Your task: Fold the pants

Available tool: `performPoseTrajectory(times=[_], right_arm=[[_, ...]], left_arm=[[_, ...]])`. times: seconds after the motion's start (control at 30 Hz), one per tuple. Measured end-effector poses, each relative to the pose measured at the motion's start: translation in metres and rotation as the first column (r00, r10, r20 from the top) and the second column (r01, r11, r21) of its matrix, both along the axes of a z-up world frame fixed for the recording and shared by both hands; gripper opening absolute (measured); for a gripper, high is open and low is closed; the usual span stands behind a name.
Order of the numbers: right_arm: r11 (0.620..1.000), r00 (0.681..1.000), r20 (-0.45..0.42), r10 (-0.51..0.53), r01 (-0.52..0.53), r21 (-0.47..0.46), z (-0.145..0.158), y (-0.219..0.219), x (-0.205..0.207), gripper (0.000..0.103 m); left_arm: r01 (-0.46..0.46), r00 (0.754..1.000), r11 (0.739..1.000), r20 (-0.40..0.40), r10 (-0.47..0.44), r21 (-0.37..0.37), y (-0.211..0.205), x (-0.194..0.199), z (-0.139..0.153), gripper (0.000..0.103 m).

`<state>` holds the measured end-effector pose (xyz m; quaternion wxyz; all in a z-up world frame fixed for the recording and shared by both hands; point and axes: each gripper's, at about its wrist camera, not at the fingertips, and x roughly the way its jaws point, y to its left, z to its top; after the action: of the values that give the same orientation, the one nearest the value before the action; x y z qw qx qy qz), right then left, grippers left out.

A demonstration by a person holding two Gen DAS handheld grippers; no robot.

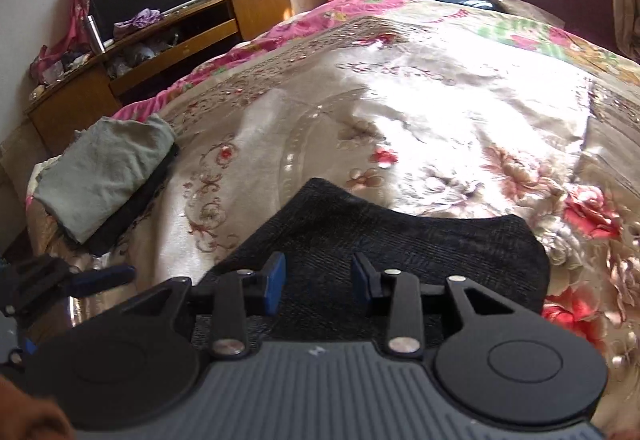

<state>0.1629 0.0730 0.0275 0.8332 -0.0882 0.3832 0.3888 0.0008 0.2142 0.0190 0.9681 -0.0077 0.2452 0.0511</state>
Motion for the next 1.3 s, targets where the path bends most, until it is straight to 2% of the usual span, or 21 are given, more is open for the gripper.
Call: performPoseTrajectory(times=[0.07, 0.13, 0.17, 0.2, 0.27, 0.33, 0.4, 0.57, 0.63, 0.7, 0.77, 0.83, 0.9, 1.0, 1.03, 1.1, 1.17, 1.23, 1.3], right_arm=[[0.998, 0.998, -0.020, -0.058, 0.058, -0.009, -0.011, -0.012, 0.014, 0.037], [0.994, 0.992, -0.066, -0.106, 0.106, 0.004, -0.023, -0.023, 0.028, 0.037], [0.992, 0.989, -0.089, -0.120, 0.122, 0.018, -0.028, -0.028, 0.034, 0.036], [0.990, 0.985, -0.108, -0.134, 0.138, 0.033, -0.032, -0.031, 0.040, 0.036], [0.987, 0.983, -0.103, -0.151, 0.156, 0.046, -0.038, -0.033, 0.048, 0.034], [0.988, 0.986, -0.082, -0.147, 0.150, 0.034, -0.041, -0.031, 0.052, 0.033], [0.985, 0.983, -0.090, -0.159, 0.164, 0.052, -0.036, -0.034, 0.049, 0.034], [0.982, 0.987, 0.017, -0.162, 0.160, 0.097, -0.010, -0.052, 0.019, 0.037], [0.981, 0.986, 0.001, -0.169, 0.169, 0.098, -0.015, -0.061, 0.007, 0.037], [0.981, 0.981, -0.049, -0.186, 0.188, 0.048, -0.031, -0.068, 0.000, 0.037], [0.974, 0.971, -0.088, -0.221, 0.225, 0.032, -0.047, -0.078, -0.006, 0.037], [0.965, 0.963, -0.101, -0.250, 0.256, 0.050, -0.045, -0.087, -0.014, 0.036], [0.948, 0.952, -0.135, -0.275, 0.292, 0.126, -0.034, -0.102, -0.026, 0.039], [0.936, 0.943, -0.202, -0.265, 0.302, 0.180, -0.033, -0.113, -0.042, 0.040], [0.950, 0.948, -0.199, -0.250, 0.280, 0.138, -0.040, -0.109, -0.048, 0.042], [0.964, 0.960, -0.133, -0.247, 0.257, 0.062, -0.048, -0.102, -0.059, 0.040], [0.955, 0.952, -0.144, -0.268, 0.283, 0.091, -0.039, -0.107, -0.067, 0.043], [0.951, 0.954, -0.163, -0.250, 0.274, 0.146, -0.028, -0.113, -0.077, 0.041], [0.951, 0.959, -0.126, -0.256, 0.273, 0.146, -0.020, -0.118, -0.089, 0.041]], left_arm=[[0.005, 0.999, 0.999, 0.037, -0.004, -0.040, 0.001, 0.014, 0.000, 0.075], [0.027, 0.999, 1.000, 0.041, -0.027, -0.012, -0.008, 0.036, -0.007, 0.076], [0.037, 0.999, 0.999, 0.018, -0.038, 0.019, -0.013, 0.044, -0.013, 0.076], [0.048, 0.998, 0.998, -0.044, -0.046, 0.050, -0.019, 0.054, -0.024, 0.076], [0.051, 0.987, 0.997, -0.154, -0.041, 0.059, -0.023, 0.062, -0.049, 0.077], [0.045, 0.987, 0.999, -0.156, -0.041, 0.022, -0.021, 0.054, -0.060, 0.080], [0.025, 0.985, 1.000, -0.170, -0.024, 0.007, -0.017, 0.047, -0.052, 0.083], [0.026, 0.997, 0.993, -0.080, -0.017, 0.113, -0.028, 0.043, -0.014, 0.083], [0.024, 0.997, 0.989, -0.080, -0.013, 0.148, -0.037, 0.055, -0.012, 0.083], [0.037, 0.991, 0.981, -0.132, -0.012, 0.191, -0.046, 0.067, -0.026, 0.084], [0.040, 0.973, 0.982, -0.230, 0.004, 0.185, -0.050, 0.079, -0.047, 0.086], [0.022, 0.973, 0.981, -0.228, 0.023, 0.192, -0.056, 0.073, -0.046, 0.086], [0.024, 0.974, 0.976, -0.225, 0.026, 0.214, -0.065, 0.065, -0.034, 0.085], [0.035, 0.971, 0.985, -0.238, 0.006, 0.169, -0.075, 0.054, -0.026, 0.086], [0.048, 0.966, 0.988, -0.260, -0.007, 0.149, -0.080, 0.051, -0.028, 0.086], [0.053, 0.956, 0.985, -0.294, -0.003, 0.162, -0.090, 0.047, -0.035, 0.086], [0.035, 0.952, 0.982, -0.306, 0.024, 0.185, -0.099, 0.041, -0.036, 0.086], [0.037, 0.954, 0.986, -0.298, 0.014, 0.164, -0.104, 0.032, -0.026, 0.086], [0.042, 0.957, 0.987, -0.289, 0.005, 0.158, -0.108, 0.025, -0.019, 0.086]])
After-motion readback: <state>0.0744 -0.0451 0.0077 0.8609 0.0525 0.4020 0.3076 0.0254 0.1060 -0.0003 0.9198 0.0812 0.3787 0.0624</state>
